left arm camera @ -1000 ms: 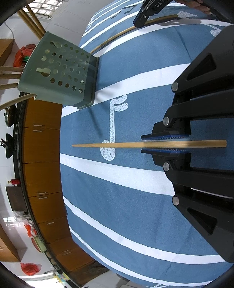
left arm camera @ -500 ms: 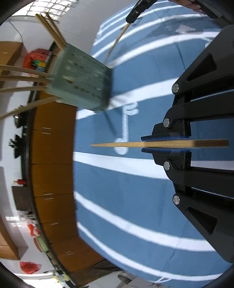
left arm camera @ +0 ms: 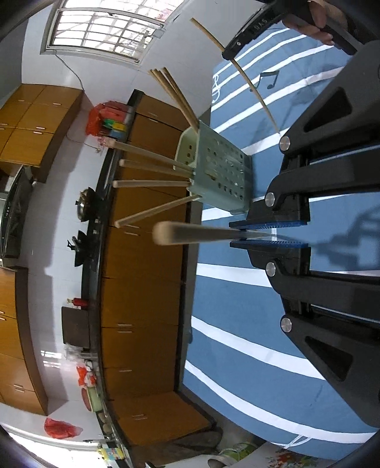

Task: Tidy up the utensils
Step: 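Lift the chopstick upright with the left tool while the right tool lifts its chopstick over the basket, then lower the chopstick into the green basket and open the left tool while the right tool releases its chopstick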

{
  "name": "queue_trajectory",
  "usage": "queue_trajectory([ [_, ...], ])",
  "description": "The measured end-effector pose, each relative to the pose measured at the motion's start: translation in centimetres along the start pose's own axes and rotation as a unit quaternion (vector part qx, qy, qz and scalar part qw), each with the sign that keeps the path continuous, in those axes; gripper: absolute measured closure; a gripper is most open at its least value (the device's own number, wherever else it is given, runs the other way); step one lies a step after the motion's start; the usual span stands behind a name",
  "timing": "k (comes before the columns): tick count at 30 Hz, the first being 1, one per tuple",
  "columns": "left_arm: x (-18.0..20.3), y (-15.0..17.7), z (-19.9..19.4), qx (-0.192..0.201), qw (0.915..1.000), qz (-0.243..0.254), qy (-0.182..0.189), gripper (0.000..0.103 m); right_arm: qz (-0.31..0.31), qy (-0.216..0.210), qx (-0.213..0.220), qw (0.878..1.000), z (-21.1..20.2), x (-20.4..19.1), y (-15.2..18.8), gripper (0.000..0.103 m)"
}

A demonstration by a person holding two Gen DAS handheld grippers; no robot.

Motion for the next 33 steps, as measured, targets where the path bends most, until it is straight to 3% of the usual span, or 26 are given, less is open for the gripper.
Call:
queue_trajectory([
  [9, 1.9, -1.4, -0.9, 0.012, 0.9996, 0.017, 0.021, 0.096, 0.000, -0.020, 0.018, 1.000, -1.3, -0.6, -1.8, 0.095],
  [17, 6.1, -5.0, -3.3, 0.052, 0.9951, 0.034, 0.077, 0.096, 0.035, -0.094, 0.069, 0.993, -5.2, -1.9, -7.5, 0.095],
  [21, 7.9, -7.4, -4.7, 0.088, 0.9906, 0.037, 0.098, 0.096, 0.042, -0.108, 0.107, 0.988, -6.7, -2.4, -10.2, 0.095],
  [28, 9.4, -11.0, -4.7, 0.141, 0.9850, 0.046, 0.088, 0.096, 0.028, -0.098, 0.148, 0.984, -6.0, -3.9, -13.5, 0.095],
  [33, 9.9, -10.9, -1.7, 0.114, 0.9891, 0.056, 0.075, 0.096, 0.003, -0.083, 0.133, 0.988, -3.1, -5.3, -13.5, 0.095],
])
Point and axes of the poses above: each gripper's, at about its wrist camera, not at the fingertips, and z roughly the way its jaws point, x to its right, y to its underside, the point moved 8 cm from there along z, roughly the way its jaws point, and after that the axes turned 5 degrees about y, right-handed, at the moved point
